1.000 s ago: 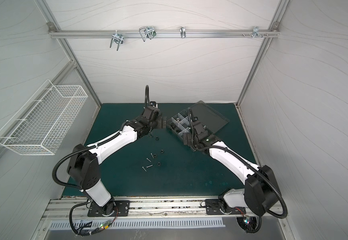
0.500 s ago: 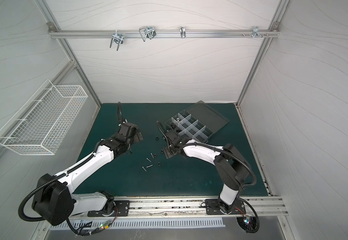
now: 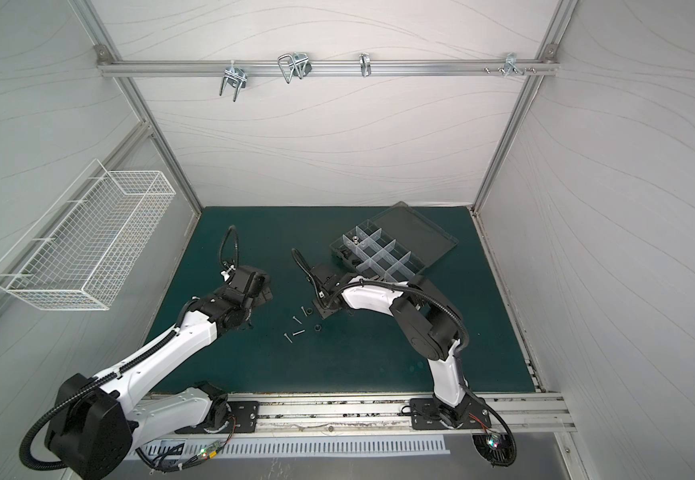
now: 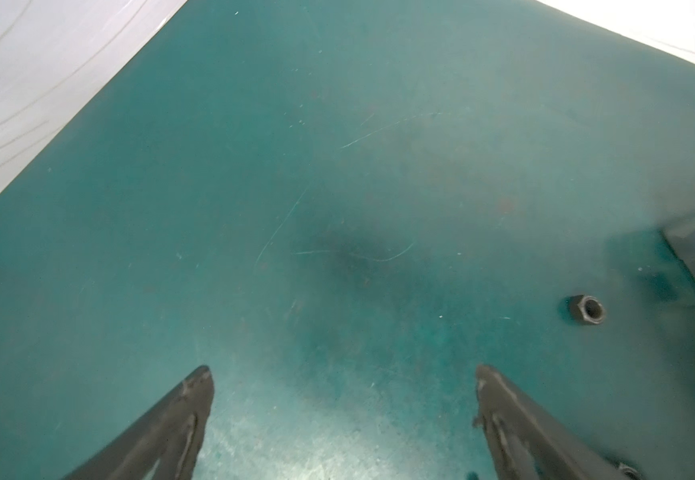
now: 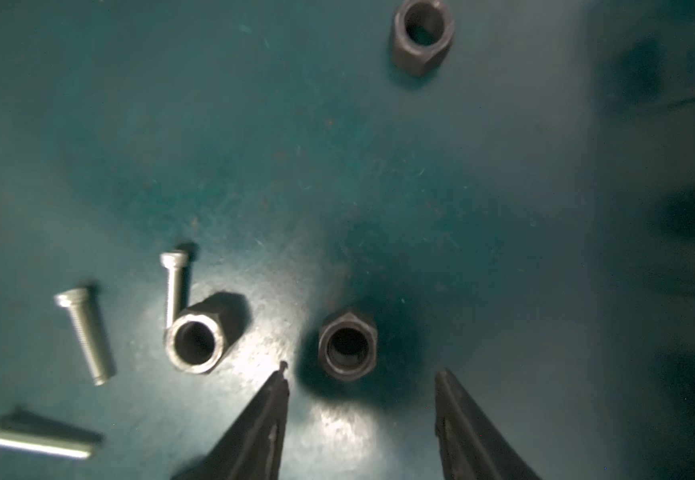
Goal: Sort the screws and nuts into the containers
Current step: 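Withdraw the left arm while the right gripper moves to a black nut and grasps it, then lift the black nut with the right gripper and carry it over the box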
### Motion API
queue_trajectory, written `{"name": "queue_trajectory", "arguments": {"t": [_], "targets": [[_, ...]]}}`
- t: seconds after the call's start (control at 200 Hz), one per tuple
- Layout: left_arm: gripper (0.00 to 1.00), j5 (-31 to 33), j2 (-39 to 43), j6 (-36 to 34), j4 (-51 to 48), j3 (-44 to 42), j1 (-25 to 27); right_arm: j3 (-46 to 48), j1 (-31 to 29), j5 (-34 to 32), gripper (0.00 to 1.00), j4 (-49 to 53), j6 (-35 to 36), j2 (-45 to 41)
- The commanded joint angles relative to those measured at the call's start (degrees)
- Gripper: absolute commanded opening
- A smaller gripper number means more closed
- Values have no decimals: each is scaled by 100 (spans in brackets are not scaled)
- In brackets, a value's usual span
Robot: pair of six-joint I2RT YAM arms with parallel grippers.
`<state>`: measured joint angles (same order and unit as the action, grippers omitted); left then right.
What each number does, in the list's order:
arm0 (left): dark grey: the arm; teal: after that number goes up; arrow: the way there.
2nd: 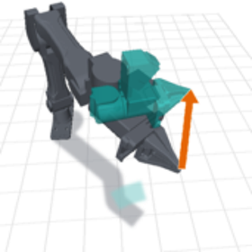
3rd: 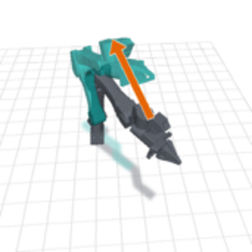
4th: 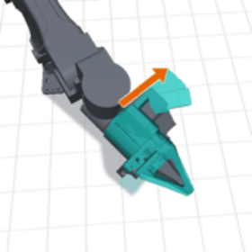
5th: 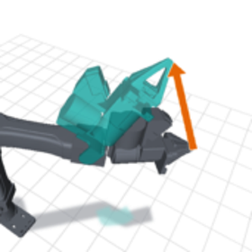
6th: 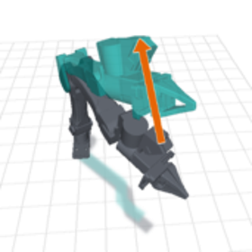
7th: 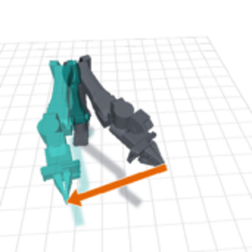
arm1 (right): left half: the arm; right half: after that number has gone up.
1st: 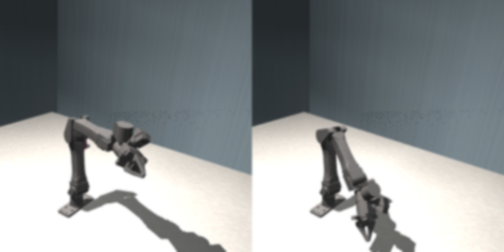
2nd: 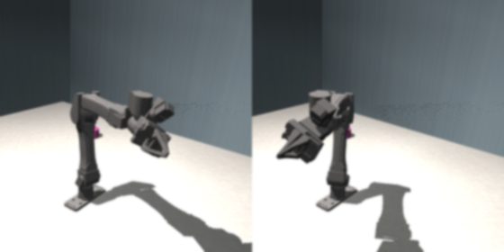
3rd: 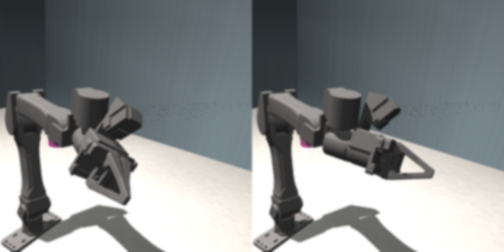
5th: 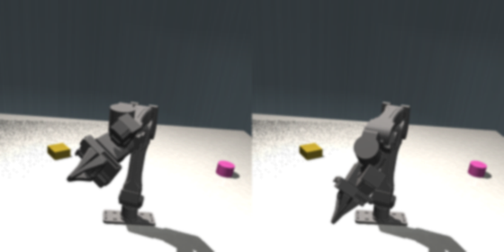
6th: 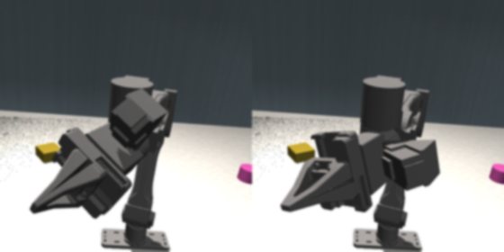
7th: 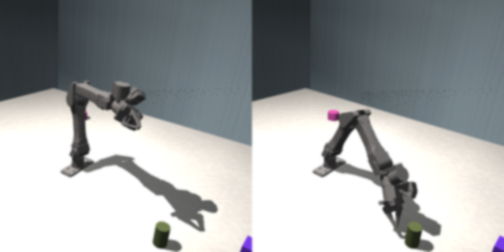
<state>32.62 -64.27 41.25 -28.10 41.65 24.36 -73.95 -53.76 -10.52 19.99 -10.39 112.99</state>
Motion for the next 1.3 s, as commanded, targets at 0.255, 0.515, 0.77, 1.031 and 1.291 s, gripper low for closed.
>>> {"name": "queue_trajectory", "arguments": {"t": [0.255,0.515,0.77,1.031,1.291], "targets": [[99,222,100,305,-23,-16,-22,-322,129,77,39,96,187,584],[99,220,89,281,0,-19,-24,-304,137,121,27,310,109,608],[99,173,27,271,45,-8,-19,-152,137,146,28,543,-136,437],[99,137,7,289,71,-12,-19,-79,137,182,26,666,-253,404],[99,137,-17,279,78,10,-20,-78,160,240,1,708,-279,142]]}}
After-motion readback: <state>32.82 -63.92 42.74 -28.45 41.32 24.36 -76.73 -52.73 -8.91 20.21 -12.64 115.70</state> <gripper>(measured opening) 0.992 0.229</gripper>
